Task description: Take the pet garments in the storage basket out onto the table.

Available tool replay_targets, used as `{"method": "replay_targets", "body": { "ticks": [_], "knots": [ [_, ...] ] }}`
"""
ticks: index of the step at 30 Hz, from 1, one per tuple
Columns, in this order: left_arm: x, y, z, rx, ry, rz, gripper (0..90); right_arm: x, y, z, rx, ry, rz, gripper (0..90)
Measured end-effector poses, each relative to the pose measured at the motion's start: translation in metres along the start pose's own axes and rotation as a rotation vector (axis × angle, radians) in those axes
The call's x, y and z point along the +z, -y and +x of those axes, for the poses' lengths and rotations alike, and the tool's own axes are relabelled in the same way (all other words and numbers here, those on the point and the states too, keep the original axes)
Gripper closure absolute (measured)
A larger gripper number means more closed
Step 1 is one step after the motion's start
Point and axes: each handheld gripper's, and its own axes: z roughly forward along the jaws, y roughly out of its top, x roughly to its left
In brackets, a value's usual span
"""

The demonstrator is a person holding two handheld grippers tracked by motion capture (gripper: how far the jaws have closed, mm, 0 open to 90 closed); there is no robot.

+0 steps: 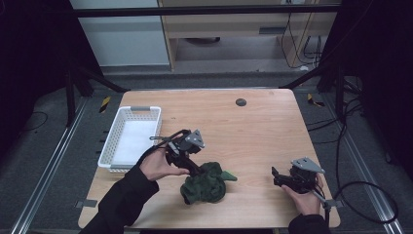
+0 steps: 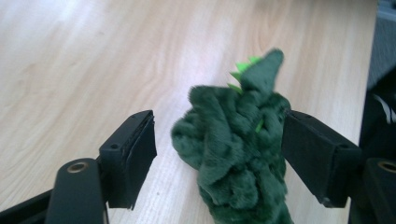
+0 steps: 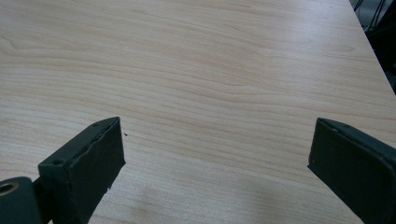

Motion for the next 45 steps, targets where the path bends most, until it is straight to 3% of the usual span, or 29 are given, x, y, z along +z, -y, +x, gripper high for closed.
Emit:
{"method": "replay_targets", "body": {
  "ticks": [7,8,12,14,16,27,32,37,40,45],
  "knots": [
    [-0.019,0.019,0.005,-0.097,-0.076,-0.151,33.5,0.000,0.000,0.000,0.001,0.001,-0.001,3.5],
    [-0.019,0.019,0.005,-0.097,-0.076,-0.151,34.7,0.000,0.000,0.000,0.001,0.001,-0.001,3.5],
    [-0.028,0.032,0.003,-0.160,-0.139,-0.239,38.2,0.000,0.000,0.000,0.004,0.000,-0.002,3.4],
    [-0.029,0.035,0.002,-0.170,-0.156,-0.258,39.4,0.000,0.000,0.000,0.005,0.001,-0.002,3.4],
    [-0.033,0.043,-0.002,-0.192,-0.199,-0.302,40.0,0.000,0.000,0.000,0.006,0.004,-0.005,3.3],
    [-0.039,0.073,-0.005,-0.266,-0.279,-0.376,41.4,-0.001,0.000,0.000,0.013,0.003,-0.012,3.3],
    [-0.046,0.092,-0.007,-0.330,-0.338,-0.424,41.3,-0.001,0.000,0.000,0.011,0.005,-0.013,3.2],
    [-0.049,0.103,-0.010,-0.350,-0.366,-0.416,41.0,-0.001,0.000,0.000,0.013,0.005,-0.013,3.2],
    [-0.054,0.113,-0.013,-0.384,-0.391,-0.450,40.7,-0.001,0.000,0.000,0.009,0.008,-0.013,3.2],
    [-0.056,0.128,-0.018,-0.419,-0.418,-0.464,40.1,-0.001,0.000,0.000,0.008,0.008,-0.012,3.1]
  ]
}}
